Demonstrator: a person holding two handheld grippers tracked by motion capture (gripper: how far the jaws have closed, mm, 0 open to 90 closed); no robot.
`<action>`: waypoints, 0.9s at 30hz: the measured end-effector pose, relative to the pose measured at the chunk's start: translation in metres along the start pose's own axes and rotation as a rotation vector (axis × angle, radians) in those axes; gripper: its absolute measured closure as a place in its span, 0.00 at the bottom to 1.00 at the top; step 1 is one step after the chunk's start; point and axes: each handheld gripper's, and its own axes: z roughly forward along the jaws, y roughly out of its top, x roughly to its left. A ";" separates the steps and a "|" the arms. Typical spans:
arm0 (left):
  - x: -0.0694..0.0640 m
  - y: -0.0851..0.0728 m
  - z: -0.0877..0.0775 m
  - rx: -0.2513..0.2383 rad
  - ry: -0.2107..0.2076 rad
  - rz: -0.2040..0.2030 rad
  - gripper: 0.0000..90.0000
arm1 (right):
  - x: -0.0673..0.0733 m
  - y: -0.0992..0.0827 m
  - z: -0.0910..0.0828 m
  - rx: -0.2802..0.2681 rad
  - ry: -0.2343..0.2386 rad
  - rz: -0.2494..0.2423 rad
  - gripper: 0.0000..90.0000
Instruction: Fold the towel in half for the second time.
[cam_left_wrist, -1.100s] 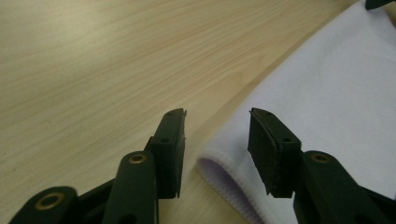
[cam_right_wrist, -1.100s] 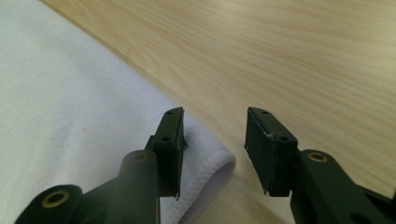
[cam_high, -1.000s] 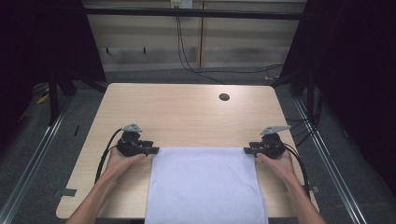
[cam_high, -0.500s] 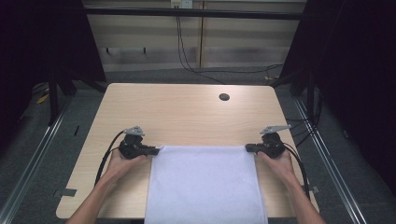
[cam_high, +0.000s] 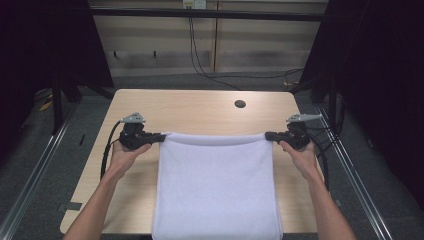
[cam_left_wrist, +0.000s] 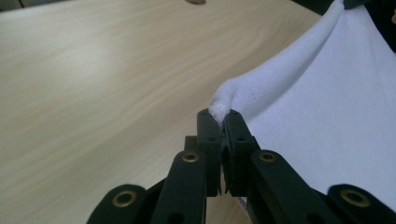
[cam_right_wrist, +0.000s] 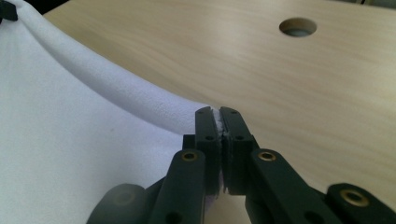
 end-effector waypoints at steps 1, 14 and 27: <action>0.001 0.004 -0.001 -0.005 0.012 0.001 0.97 | -0.002 0.006 0.000 -0.016 0.000 0.001 0.97; 0.016 0.033 -0.016 -0.173 0.029 -0.038 0.97 | -0.009 0.064 0.000 -0.165 -0.019 0.007 0.98; -0.022 0.014 -0.048 -0.175 -0.002 0.066 0.97 | 0.029 0.038 -0.053 -0.191 0.032 -0.114 0.97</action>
